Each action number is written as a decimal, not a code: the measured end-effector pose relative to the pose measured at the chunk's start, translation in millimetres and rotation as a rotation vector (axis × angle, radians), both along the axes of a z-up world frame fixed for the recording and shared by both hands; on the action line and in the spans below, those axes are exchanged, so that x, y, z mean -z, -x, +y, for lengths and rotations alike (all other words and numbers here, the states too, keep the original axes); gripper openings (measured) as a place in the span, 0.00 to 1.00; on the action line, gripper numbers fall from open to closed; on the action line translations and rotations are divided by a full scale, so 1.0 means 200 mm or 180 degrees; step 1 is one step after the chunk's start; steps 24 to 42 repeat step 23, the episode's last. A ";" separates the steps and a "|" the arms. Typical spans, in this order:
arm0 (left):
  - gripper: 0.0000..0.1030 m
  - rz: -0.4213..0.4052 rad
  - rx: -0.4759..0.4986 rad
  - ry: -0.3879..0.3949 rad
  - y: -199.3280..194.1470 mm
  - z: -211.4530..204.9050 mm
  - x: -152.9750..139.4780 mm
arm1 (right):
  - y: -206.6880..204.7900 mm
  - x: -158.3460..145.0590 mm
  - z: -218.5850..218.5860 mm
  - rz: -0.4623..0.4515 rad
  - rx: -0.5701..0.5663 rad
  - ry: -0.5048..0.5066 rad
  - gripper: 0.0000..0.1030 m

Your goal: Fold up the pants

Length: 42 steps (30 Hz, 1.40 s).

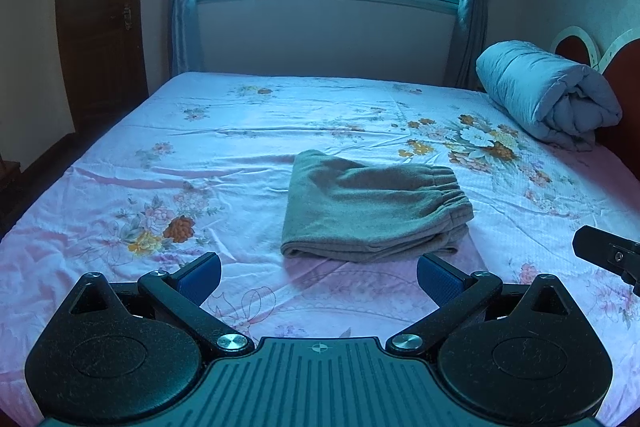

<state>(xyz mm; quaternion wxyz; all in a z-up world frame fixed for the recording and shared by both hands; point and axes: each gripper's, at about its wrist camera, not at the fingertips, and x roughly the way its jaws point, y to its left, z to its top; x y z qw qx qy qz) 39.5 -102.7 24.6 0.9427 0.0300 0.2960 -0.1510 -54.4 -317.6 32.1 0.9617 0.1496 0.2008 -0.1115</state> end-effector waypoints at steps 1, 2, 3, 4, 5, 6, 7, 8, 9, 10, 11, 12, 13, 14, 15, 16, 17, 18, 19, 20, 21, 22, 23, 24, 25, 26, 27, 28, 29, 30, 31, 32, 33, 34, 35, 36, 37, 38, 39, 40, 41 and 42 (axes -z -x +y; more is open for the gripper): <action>1.00 0.0004 0.0003 0.0001 0.00 0.00 0.00 | 0.00 0.00 0.00 0.0006 -0.0008 -0.0010 0.94; 1.00 -0.0001 0.0001 0.0003 0.00 0.00 0.00 | -0.01 0.00 0.00 0.0017 -0.0012 -0.0009 0.94; 1.00 -0.0005 0.0011 0.0004 0.00 -0.01 0.00 | -0.01 0.01 0.00 0.0025 -0.0011 -0.0007 0.94; 1.00 0.0002 0.0027 -0.0001 -0.01 -0.01 0.01 | -0.02 0.01 0.00 0.0027 -0.0012 -0.0007 0.94; 1.00 0.0010 0.0046 0.0005 -0.01 -0.01 0.01 | -0.02 0.01 0.01 0.0030 -0.0013 -0.0003 0.94; 1.00 0.0006 0.0064 0.0006 -0.01 -0.01 0.01 | -0.02 0.02 0.01 0.0038 -0.0009 0.0003 0.94; 1.00 0.0004 0.0077 -0.0013 -0.01 -0.02 0.01 | -0.03 0.02 0.01 0.0038 -0.0004 0.0000 0.94; 1.00 0.0009 0.0089 -0.0024 -0.01 -0.03 0.02 | -0.03 0.02 0.01 0.0036 -0.0009 -0.0012 0.94; 1.00 0.0018 0.0093 -0.0016 -0.01 -0.03 0.02 | -0.03 0.02 0.00 0.0040 -0.0013 -0.0021 0.94; 1.00 0.0028 0.0096 -0.0012 -0.01 -0.03 0.03 | -0.03 0.03 0.00 0.0043 -0.0008 -0.0025 0.94; 1.00 0.0040 0.0106 -0.0013 -0.01 -0.04 0.03 | -0.03 0.03 0.00 0.0040 -0.0005 -0.0027 0.94; 1.00 0.0030 0.0103 -0.0003 -0.01 -0.04 0.03 | -0.04 0.03 0.00 0.0041 -0.0007 -0.0029 0.94; 1.00 0.0002 0.0096 0.0005 -0.01 -0.05 0.03 | -0.04 0.03 0.00 0.0046 -0.0008 -0.0036 0.94; 1.00 -0.0021 0.0116 -0.0004 -0.01 -0.05 0.03 | -0.04 0.03 0.00 0.0046 -0.0014 -0.0039 0.94; 0.97 -0.0047 0.0119 -0.0008 0.00 -0.06 0.03 | -0.04 0.03 0.00 0.0050 -0.0014 -0.0033 0.94; 0.96 -0.0078 0.0111 -0.0004 0.00 -0.06 0.02 | -0.04 0.03 0.00 0.0055 -0.0008 -0.0024 0.94; 0.95 -0.0091 0.0118 -0.0001 0.00 -0.06 0.02 | -0.05 0.03 0.00 0.0056 -0.0005 -0.0022 0.94; 0.95 -0.0096 0.0111 0.0016 -0.01 -0.07 0.01 | -0.05 0.04 0.00 0.0060 -0.0006 -0.0026 0.94; 0.95 -0.0090 0.0126 0.0031 -0.02 -0.07 0.00 | -0.05 0.04 0.00 0.0066 -0.0006 -0.0029 0.94; 0.95 -0.0096 0.0128 0.0036 -0.02 -0.07 0.00 | -0.05 0.04 0.00 0.0070 -0.0004 -0.0035 0.94; 0.95 -0.0117 0.0104 0.0040 -0.02 -0.08 -0.01 | -0.06 0.03 0.00 0.0067 -0.0001 -0.0041 0.94; 0.95 -0.0138 0.0092 0.0039 -0.02 -0.08 -0.02 | -0.06 0.03 0.00 0.0056 0.0013 -0.0039 0.94; 0.96 -0.0167 0.0083 0.0041 -0.02 -0.08 -0.03 | -0.06 0.03 0.00 0.0050 0.0030 -0.0034 0.94; 0.96 -0.0167 0.0083 0.0041 -0.02 -0.08 -0.03 | -0.06 0.03 0.00 0.0050 0.0030 -0.0034 0.94; 0.96 -0.0167 0.0083 0.0041 -0.02 -0.08 -0.03 | -0.06 0.03 0.00 0.0050 0.0030 -0.0034 0.94; 0.96 -0.0167 0.0083 0.0041 -0.02 -0.08 -0.03 | -0.06 0.03 0.00 0.0050 0.0030 -0.0034 0.94; 0.96 -0.0167 0.0083 0.0041 -0.02 -0.08 -0.03 | -0.06 0.03 0.00 0.0050 0.0030 -0.0034 0.94; 0.96 -0.0167 0.0083 0.0041 -0.02 -0.08 -0.03 | -0.06 0.03 0.00 0.0050 0.0030 -0.0034 0.94; 0.96 -0.0167 0.0083 0.0041 -0.02 -0.08 -0.03 | -0.06 0.03 0.00 0.0050 0.0030 -0.0034 0.94; 0.96 -0.0167 0.0083 0.0041 -0.02 -0.08 -0.03 | -0.06 0.03 0.00 0.0050 0.0030 -0.0034 0.94; 0.96 -0.0167 0.0083 0.0041 -0.02 -0.08 -0.03 | -0.06 0.03 0.00 0.0050 0.0030 -0.0034 0.94; 0.96 -0.0167 0.0083 0.0041 -0.02 -0.08 -0.03 | -0.06 0.03 0.00 0.0050 0.0030 -0.0034 0.94; 0.96 -0.0167 0.0083 0.0041 -0.02 -0.08 -0.03 | -0.06 0.03 0.00 0.0050 0.0030 -0.0034 0.94; 0.96 -0.0167 0.0083 0.0041 -0.02 -0.08 -0.03 | -0.06 0.03 0.00 0.0050 0.0030 -0.0034 0.94; 0.96 -0.0167 0.0083 0.0041 -0.02 -0.08 -0.03 | -0.06 0.03 0.00 0.0050 0.0030 -0.0034 0.94; 0.96 -0.0167 0.0083 0.0041 -0.02 -0.08 -0.03 | -0.06 0.03 0.00 0.0050 0.0030 -0.0034 0.94; 0.96 -0.0167 0.0083 0.0041 -0.02 -0.08 -0.03 | -0.06 0.03 0.00 0.0050 0.0030 -0.0034 0.94; 0.96 -0.0167 0.0083 0.0041 -0.02 -0.08 -0.03 | -0.06 0.03 0.00 0.0050 0.0030 -0.0034 0.94; 0.96 -0.0167 0.0083 0.0041 -0.02 -0.08 -0.03 | -0.06 0.03 0.00 0.0050 0.0030 -0.0034 0.94; 0.96 -0.0167 0.0083 0.0041 -0.02 -0.08 -0.03 | -0.06 0.03 0.00 0.0050 0.0030 -0.0034 0.94; 0.96 -0.0167 0.0083 0.0041 -0.02 -0.08 -0.03 | -0.06 0.03 0.00 0.0050 0.0030 -0.0034 0.94; 0.96 -0.0167 0.0083 0.0041 -0.02 -0.08 -0.03 | -0.06 0.03 0.00 0.0050 0.0030 -0.0034 0.94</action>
